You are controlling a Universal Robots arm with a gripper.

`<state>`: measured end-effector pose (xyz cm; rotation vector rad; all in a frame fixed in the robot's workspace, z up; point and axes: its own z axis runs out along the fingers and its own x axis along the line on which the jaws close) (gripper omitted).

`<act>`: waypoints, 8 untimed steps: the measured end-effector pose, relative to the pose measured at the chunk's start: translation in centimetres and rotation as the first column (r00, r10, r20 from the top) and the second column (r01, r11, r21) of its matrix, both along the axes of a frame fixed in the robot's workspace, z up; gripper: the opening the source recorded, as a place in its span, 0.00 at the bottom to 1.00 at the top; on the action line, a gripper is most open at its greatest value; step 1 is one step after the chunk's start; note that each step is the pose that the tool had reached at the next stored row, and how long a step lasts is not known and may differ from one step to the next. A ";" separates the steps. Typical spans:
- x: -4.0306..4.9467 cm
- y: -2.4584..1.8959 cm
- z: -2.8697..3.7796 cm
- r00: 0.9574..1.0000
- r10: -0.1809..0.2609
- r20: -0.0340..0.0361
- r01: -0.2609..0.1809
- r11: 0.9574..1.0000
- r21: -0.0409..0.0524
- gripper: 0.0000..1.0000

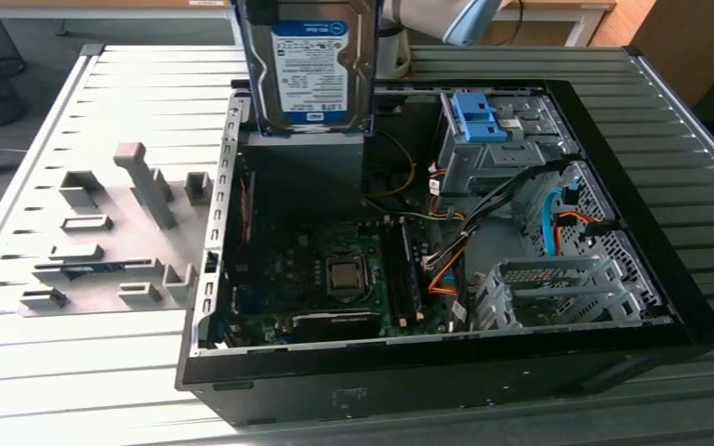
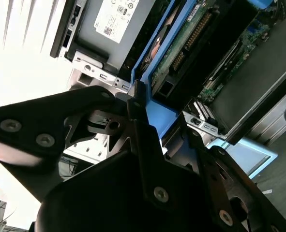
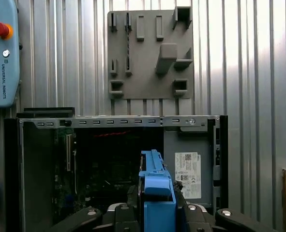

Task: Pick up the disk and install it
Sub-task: 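Pick up the disk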

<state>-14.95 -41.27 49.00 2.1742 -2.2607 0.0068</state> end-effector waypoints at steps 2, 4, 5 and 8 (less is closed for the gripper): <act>0.28 -0.21 -0.05 1.000 0.000 0.000 0.000 1.000 0.000 0.36; 0.45 -0.64 -0.14 1.000 0.000 0.000 0.000 1.000 0.000 0.36; 0.53 -0.85 -0.16 1.000 0.000 0.000 0.000 1.000 0.000 0.36; 0.99 -1.31 -0.25 1.000 0.000 -0.001 0.000 1.000 0.000 0.36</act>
